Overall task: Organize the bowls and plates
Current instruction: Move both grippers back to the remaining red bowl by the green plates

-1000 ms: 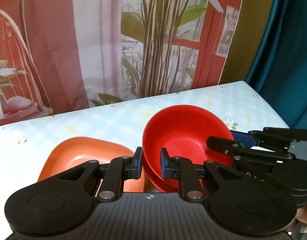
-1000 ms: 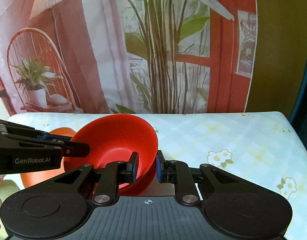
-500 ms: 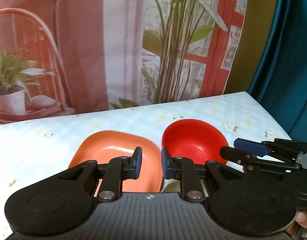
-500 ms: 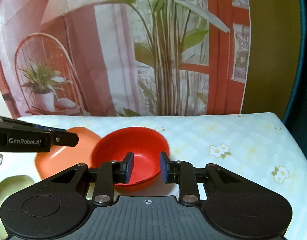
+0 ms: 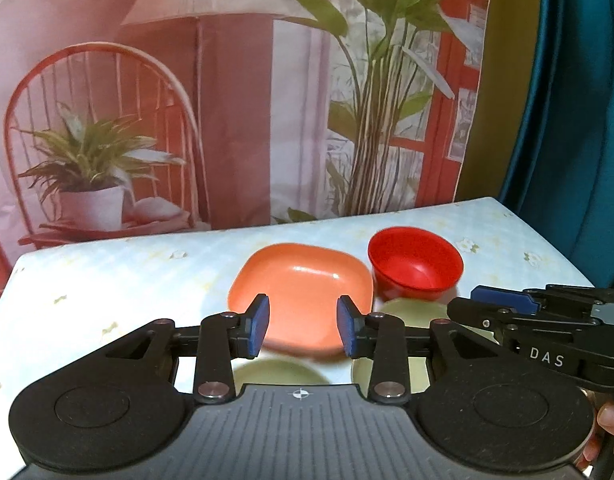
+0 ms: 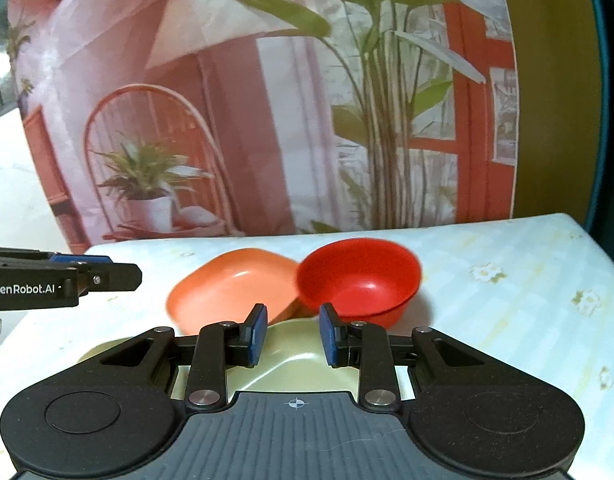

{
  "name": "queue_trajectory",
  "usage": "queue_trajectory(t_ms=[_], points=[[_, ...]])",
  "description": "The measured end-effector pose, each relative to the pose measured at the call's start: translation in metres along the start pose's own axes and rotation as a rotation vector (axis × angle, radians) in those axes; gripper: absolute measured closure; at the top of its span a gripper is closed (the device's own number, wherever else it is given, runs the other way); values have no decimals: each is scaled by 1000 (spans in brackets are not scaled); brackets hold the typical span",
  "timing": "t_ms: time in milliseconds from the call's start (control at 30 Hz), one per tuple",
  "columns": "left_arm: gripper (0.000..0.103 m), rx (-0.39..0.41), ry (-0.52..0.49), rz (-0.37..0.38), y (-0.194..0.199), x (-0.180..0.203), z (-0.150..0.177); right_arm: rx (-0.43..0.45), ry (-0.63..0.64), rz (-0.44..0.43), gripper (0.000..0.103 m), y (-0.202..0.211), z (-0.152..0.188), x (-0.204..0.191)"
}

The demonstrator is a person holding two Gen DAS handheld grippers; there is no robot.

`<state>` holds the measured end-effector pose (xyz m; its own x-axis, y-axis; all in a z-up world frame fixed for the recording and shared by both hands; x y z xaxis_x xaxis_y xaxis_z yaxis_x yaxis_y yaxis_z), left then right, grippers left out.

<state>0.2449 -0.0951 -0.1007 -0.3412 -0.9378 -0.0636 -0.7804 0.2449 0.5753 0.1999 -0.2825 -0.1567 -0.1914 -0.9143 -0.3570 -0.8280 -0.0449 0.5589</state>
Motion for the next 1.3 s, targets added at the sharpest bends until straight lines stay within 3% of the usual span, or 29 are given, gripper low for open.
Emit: queue_trajectory(t_ms=[767, 1067, 1300], points=[[61, -20, 50, -102, 80, -27, 84, -23, 52, -72, 76, 52, 54, -64], [61, -51, 108, -116, 96, -40, 103, -86, 104, -108, 76, 58, 76, -87], [60, -99, 122, -86, 94, -39, 120, -113, 120, -135, 76, 58, 83, -100]])
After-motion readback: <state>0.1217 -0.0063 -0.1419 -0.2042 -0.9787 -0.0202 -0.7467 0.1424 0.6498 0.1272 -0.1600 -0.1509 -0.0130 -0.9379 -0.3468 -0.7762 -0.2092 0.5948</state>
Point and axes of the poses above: each gripper's, at about its wrist camera, not at the fingertips, and y roughly against the way its jaws point, x to its right, z to its underside, the point moved 2 cm from there along -y, roughly the way its jaws point, and after that the axes turned 7 degrees about -z, right-handed, at the moved point
